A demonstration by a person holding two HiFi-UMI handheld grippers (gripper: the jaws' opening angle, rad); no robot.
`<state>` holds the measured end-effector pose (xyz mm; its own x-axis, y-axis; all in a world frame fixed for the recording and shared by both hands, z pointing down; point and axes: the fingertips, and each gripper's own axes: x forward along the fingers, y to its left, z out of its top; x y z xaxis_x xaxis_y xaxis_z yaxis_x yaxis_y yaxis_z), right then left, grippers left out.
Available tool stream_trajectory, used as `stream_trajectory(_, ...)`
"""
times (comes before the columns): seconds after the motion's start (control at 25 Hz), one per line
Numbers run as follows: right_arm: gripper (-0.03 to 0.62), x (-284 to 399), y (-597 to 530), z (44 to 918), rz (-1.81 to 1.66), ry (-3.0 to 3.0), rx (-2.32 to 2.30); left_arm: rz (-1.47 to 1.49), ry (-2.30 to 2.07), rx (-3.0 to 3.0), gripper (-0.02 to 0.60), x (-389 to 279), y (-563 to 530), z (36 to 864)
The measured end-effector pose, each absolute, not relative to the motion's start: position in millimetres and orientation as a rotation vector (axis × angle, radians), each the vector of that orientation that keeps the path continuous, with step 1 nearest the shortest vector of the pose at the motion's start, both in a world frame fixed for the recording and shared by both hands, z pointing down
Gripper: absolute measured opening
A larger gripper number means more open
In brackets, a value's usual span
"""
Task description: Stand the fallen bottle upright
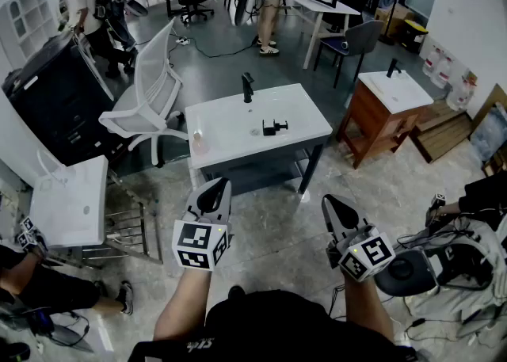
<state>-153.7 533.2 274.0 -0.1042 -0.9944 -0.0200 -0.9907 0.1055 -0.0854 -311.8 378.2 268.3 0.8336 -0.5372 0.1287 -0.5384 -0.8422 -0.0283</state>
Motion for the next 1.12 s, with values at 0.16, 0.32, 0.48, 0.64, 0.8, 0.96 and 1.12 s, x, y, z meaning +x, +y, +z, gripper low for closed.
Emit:
stream_trajectory(0.16, 0.009, -153.2, 536.7, 278.2, -0.09, 2.278, -2.055, 0.211, -0.88, 3.003, 0.026, -311.4, 379.9, 268.4)
stream_trajectory(0.32, 0.009, -154.8, 541.2, 282.2, -0.11, 2.279, -2.047, 0.222, -0.876, 3.003, 0.026, -311.5, 384.4, 271.1)
stream_trajectory(0.48, 0.011, -157.8, 547.4, 286.2, -0.155, 2.302, -1.975, 0.229, -0.871, 3.006, 0.026, -306.7, 390.2, 273.3)
stream_trajectory(0.64, 0.012, -146.7, 563.0, 291.6, -0.193, 2.283, -1.948, 0.237, -0.862, 3.007, 0.026, -293.4, 404.7, 275.4)
stream_trajectory(0.8, 0.012, -128.2, 586.8, 296.8, -0.212, 2.263, -1.951, 0.242, -0.861, 3.004, 0.026, -278.5, 424.3, 280.5)
stream_trajectory(0.96, 0.012, -111.1, 607.2, 299.7, -0.209, 2.273, -1.959, 0.239, -0.869, 2.991, 0.026, -263.2, 442.5, 287.7)
stream_trajectory(1.12, 0.012, -93.0, 620.0, 303.7, -0.229, 2.269, -1.971, 0.257, -0.852, 2.986, 0.026, -243.3, 453.6, 293.7)
